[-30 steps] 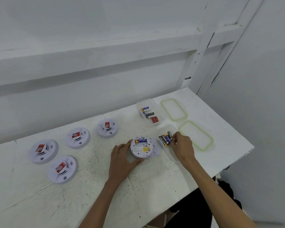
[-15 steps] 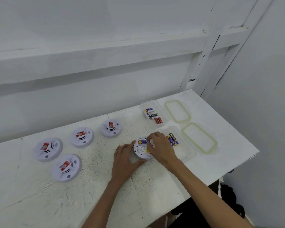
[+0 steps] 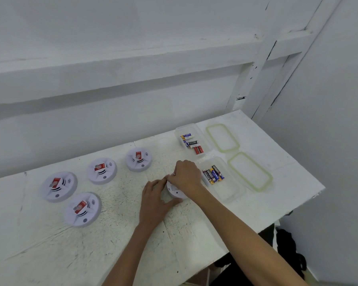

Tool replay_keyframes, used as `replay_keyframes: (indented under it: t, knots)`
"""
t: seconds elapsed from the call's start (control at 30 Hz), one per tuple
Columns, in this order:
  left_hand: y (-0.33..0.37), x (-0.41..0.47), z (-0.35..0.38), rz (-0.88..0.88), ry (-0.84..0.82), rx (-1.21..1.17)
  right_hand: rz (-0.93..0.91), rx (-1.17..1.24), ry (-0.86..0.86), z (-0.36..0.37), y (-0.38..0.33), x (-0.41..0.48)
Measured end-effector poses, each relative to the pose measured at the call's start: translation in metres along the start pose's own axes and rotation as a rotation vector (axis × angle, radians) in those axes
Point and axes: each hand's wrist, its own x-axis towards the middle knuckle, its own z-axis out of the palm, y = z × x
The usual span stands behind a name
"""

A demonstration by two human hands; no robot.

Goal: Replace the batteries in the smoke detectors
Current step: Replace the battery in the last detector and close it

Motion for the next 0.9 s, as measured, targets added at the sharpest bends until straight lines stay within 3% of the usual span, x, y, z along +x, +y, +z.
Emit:
replay_keyframes:
  t: [0.33, 0.63, 0.77, 0.9]
  knots:
    - [0.003, 0.001, 0.0, -0.048, -0.007, 0.02, 0.031, -0.096, -0.078, 0.004, -0.017, 0.006]
    - [0.005, -0.001, -0.002, -0.023, 0.011, 0.006, -0.202, -0.031, 0.059, 0.009, 0.003, -0.012]
    - [0.006, -0.002, -0.003, -0.029, 0.008, -0.006, -0.33, -0.01, 0.045, 0.019, 0.026, -0.021]
    - [0.004, -0.002, -0.001, -0.03, -0.009, -0.007, -0.34, 0.121, 0.14, 0.012, 0.042, -0.029]
